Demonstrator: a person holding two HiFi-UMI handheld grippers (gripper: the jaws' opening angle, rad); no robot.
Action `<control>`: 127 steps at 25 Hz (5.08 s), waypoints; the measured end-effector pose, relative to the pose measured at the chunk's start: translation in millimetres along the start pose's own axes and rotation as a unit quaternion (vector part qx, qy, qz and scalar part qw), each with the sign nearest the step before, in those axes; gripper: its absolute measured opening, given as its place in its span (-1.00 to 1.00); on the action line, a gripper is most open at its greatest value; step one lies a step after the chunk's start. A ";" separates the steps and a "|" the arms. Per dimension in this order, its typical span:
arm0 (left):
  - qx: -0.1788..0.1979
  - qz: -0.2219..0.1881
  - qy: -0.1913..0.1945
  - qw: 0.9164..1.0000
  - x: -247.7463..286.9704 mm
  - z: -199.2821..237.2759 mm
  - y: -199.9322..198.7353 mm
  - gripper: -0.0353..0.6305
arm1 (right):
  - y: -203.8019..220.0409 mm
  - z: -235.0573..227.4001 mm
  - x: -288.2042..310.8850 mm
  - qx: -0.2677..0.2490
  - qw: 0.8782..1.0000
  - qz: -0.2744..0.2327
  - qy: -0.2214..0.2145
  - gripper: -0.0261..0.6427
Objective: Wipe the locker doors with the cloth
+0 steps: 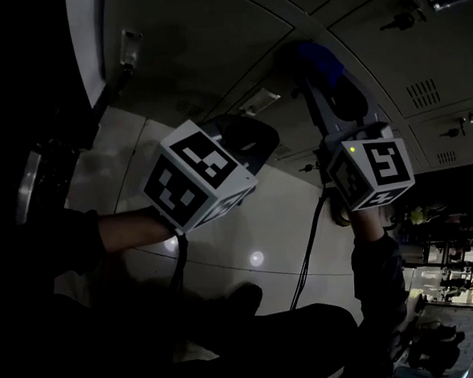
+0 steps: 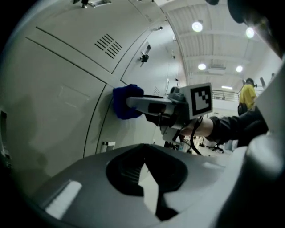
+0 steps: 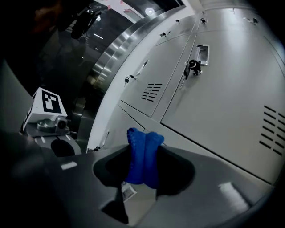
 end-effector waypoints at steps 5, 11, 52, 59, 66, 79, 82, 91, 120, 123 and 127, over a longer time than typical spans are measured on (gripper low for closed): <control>0.027 0.012 -0.011 1.000 -13.3 -13.6 -0.3 -0.89 | -5.7 -0.2 0.5 0.022 0.998 -0.057 0.018 -0.45; 0.049 0.039 -0.053 0.997 -21.3 -12.8 -8.3 -0.89 | -1.6 -10.0 -3.1 0.060 0.992 -0.106 0.018 -0.45; -0.009 0.064 -0.074 0.995 -13.4 -24.4 -16.3 -0.89 | 92.6 -145.7 -154.0 0.189 0.963 -0.122 0.147 -0.45; -0.011 0.060 -0.072 0.996 -18.8 -28.8 -19.4 -0.89 | 69.0 -58.1 -84.8 0.193 0.973 -0.121 0.030 -0.45; -0.009 0.052 -0.068 0.996 -31.8 -33.6 -24.5 -0.89 | 53.0 -6.1 -19.0 0.193 0.975 -0.110 -0.030 -0.45; -0.016 0.051 -0.067 0.996 -40.4 -33.4 -23.2 -0.89 | 61.8 -3.3 11.1 0.212 0.973 -0.093 -0.021 -0.45; -0.016 0.055 -0.064 0.996 -34.2 -34.6 -21.8 -0.89 | 66.8 -13.8 1.6 0.214 0.972 -0.093 -0.014 -0.45; -0.013 0.068 -0.054 0.996 -12.1 -38.8 -15.8 -0.89 | 87.8 -52.9 -35.1 0.214 0.972 -0.098 0.016 -0.44; -0.038 0.099 -0.045 0.993 6.2 -42.5 4.9 -0.89 | 145.6 -141.6 -145.2 0.228 0.962 -0.081 0.126 -0.42; -0.035 0.097 -0.044 0.994 1.7 -41.6 2.9 -0.89 | 139.5 -121.3 -136.4 0.230 0.963 -0.088 0.108 -0.42; -0.045 0.099 -0.049 0.993 -4.6 -40.4 6.6 -0.89 | 130.8 -80.6 -101.5 0.218 0.970 -0.090 0.065 -0.43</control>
Point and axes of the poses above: the fingertips, and each gripper's own axes: x forward along the fingers, z to its left, y out of its underside, the point moved 3 cm from there along -x, backward along the fingers, and after that the axes turned 12 degrees about x, right-handed, at the moved point
